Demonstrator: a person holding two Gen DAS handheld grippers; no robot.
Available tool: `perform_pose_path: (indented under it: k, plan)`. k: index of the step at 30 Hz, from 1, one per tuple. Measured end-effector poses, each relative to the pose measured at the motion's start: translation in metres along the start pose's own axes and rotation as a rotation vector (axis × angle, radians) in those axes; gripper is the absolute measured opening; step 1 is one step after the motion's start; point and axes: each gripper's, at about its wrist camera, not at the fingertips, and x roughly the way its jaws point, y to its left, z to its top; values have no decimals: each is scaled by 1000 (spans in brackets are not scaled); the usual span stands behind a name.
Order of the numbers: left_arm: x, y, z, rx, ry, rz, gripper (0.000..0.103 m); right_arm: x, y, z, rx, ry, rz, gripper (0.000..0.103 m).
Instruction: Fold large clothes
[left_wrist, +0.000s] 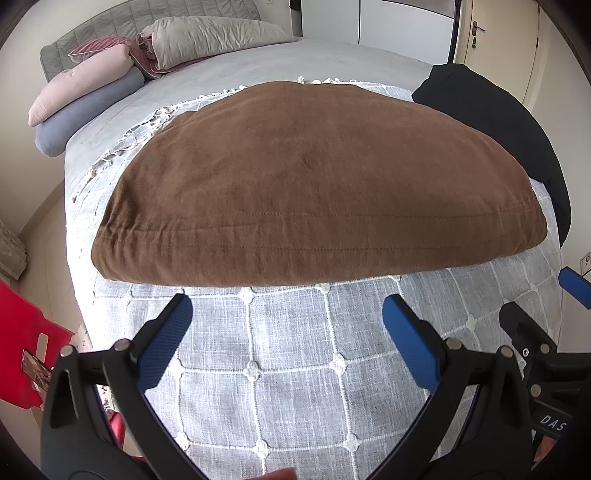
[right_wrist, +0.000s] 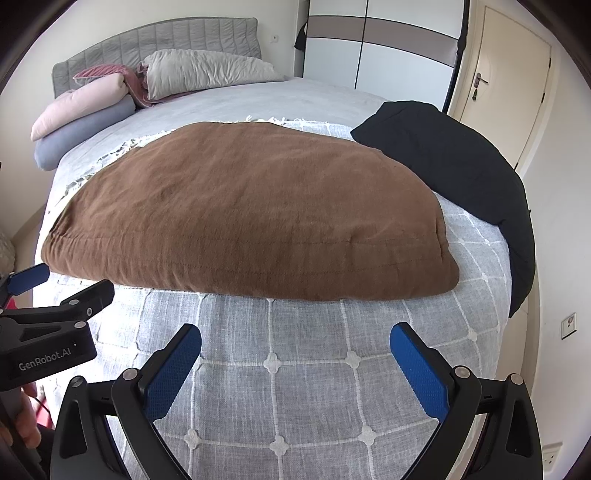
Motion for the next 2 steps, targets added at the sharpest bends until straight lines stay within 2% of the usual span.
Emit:
perform_pose_path:
  k: [2]
  plan:
    - [4,-2,-2,-4,14,-5,102,1,0,0,5,6,0,103]
